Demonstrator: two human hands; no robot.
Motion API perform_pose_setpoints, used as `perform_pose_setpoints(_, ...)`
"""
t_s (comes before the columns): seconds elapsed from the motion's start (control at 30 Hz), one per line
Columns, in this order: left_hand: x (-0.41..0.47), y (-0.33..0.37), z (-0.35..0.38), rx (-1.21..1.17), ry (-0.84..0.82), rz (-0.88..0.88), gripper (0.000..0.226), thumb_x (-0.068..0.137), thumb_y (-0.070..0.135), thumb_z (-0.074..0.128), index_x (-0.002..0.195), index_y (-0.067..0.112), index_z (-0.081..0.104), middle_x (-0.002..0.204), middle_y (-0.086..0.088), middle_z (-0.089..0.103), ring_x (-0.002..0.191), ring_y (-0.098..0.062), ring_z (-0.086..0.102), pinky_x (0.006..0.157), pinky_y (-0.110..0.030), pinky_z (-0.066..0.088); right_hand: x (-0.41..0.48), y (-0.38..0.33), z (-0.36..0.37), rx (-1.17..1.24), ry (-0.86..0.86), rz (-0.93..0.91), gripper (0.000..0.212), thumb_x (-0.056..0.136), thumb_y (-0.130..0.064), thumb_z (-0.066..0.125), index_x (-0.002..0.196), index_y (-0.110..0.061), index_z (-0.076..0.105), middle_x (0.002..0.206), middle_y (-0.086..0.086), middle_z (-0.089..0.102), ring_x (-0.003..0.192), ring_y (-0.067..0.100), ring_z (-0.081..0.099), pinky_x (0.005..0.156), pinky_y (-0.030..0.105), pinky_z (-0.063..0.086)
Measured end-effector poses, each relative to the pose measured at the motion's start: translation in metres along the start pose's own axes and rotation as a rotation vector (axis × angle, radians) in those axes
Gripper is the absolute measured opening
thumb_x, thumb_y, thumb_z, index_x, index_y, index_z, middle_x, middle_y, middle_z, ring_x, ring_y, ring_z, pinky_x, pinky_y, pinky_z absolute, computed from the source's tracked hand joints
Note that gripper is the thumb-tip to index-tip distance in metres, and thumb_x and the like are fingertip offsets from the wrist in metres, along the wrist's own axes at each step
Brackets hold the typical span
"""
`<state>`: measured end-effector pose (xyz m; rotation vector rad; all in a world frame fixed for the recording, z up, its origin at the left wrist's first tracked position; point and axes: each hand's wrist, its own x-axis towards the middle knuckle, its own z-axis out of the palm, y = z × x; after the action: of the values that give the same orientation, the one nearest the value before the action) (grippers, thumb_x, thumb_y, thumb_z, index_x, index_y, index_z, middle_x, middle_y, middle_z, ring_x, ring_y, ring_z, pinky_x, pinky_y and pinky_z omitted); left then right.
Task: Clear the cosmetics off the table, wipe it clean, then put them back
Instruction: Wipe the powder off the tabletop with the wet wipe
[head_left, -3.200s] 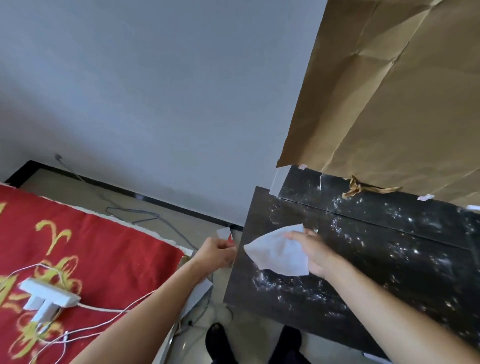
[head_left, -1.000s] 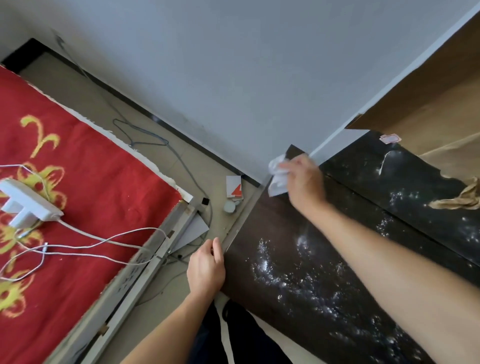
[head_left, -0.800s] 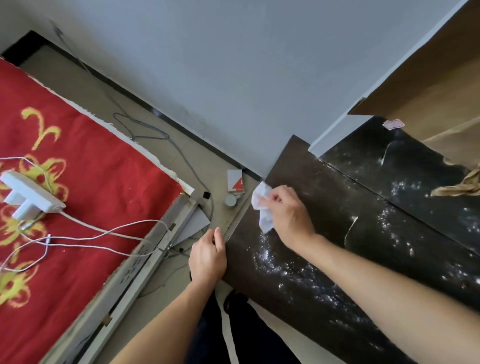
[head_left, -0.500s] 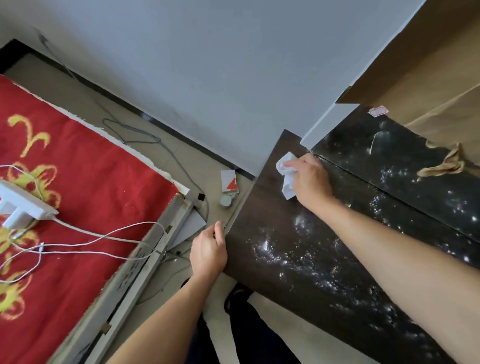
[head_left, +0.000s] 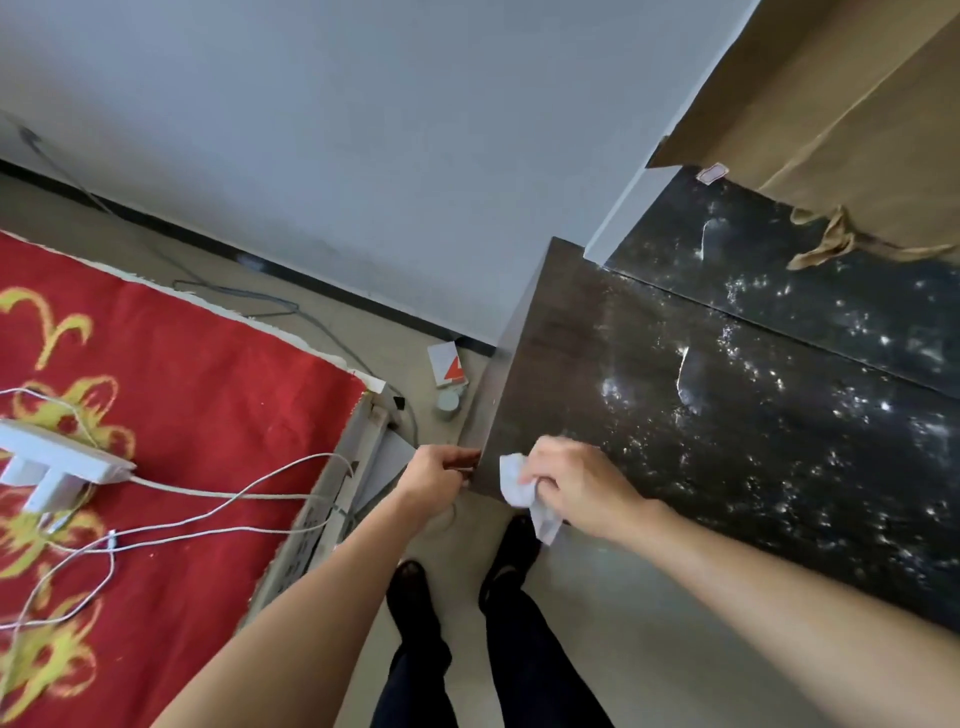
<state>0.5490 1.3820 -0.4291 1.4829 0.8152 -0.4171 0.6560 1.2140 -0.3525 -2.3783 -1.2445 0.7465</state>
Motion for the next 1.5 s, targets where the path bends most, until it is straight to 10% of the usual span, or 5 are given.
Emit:
perform_pose_setpoints(0.23,0.002,-0.013,-0.013,-0.028,-0.093,-0.049,0.052,0.082,-0.017,0.036,0.102,0.013,0.072,0.102,-0.003,0.072,0.097,-0.015,0.067,0.074,-0.02,0.053,0.099,0.025,-0.031,-0.161,0.369,0.407,0.035,0.081,0.006,0.049,0.106,-0.015,0.06,0.109,0.012,0.051,0.093,0.032,0.055,0.074,0.034,0.046)
perform_pose_setpoints(0.57,-0.016,-0.059,-0.085,0.059,0.245,-0.272,0.025,0.079,-0.003,0.044,0.085,0.009,0.066,0.07,-0.016,0.066,0.06,-0.026,0.06,0.053,-0.027,0.045,-0.006,-0.03,0.046,0.079,0.003,-0.038,0.027,0.072,-0.001,0.05,0.076,-0.011,0.074,0.084,0.005,0.059,0.079,0.02,0.051,0.069,0.031,0.045)
perform_pose_setpoints(0.73,-0.02,-0.064,-0.103,0.1,0.27,-0.29,0.025,0.079,-0.003,0.043,0.084,0.012,0.064,0.072,-0.014,0.066,0.057,-0.026,0.059,0.045,-0.023,0.041,0.071,-0.007,0.004,0.059,0.358,0.276,0.028,0.082,0.002,0.048,0.09,-0.012,0.07,0.098,0.008,0.055,0.087,0.023,0.051,0.072,0.028,0.039)
perform_pose_setpoints(1.07,-0.01,-0.023,-0.087,0.1,0.248,-0.216,0.025,0.082,0.0,0.041,0.079,0.011,0.063,0.07,-0.014,0.065,0.061,-0.026,0.059,0.056,-0.028,0.045,-0.022,-0.029,0.043,0.01,-0.03,0.028,0.031,0.07,-0.008,0.035,0.067,-0.014,0.065,0.078,0.002,0.057,0.075,0.02,0.044,0.062,0.03,0.039)
perform_pose_setpoints(1.5,0.022,0.043,0.038,0.415,0.256,0.068,0.05,0.099,0.052,0.024,0.097,0.014,0.056,0.1,-0.006,0.06,0.09,-0.024,0.056,0.079,-0.037,0.042,0.155,0.074,-0.121,-0.481,0.308,0.169,0.036,0.083,0.01,0.05,0.118,0.006,0.057,0.129,0.016,0.049,0.117,0.034,0.044,0.092,0.04,0.046)
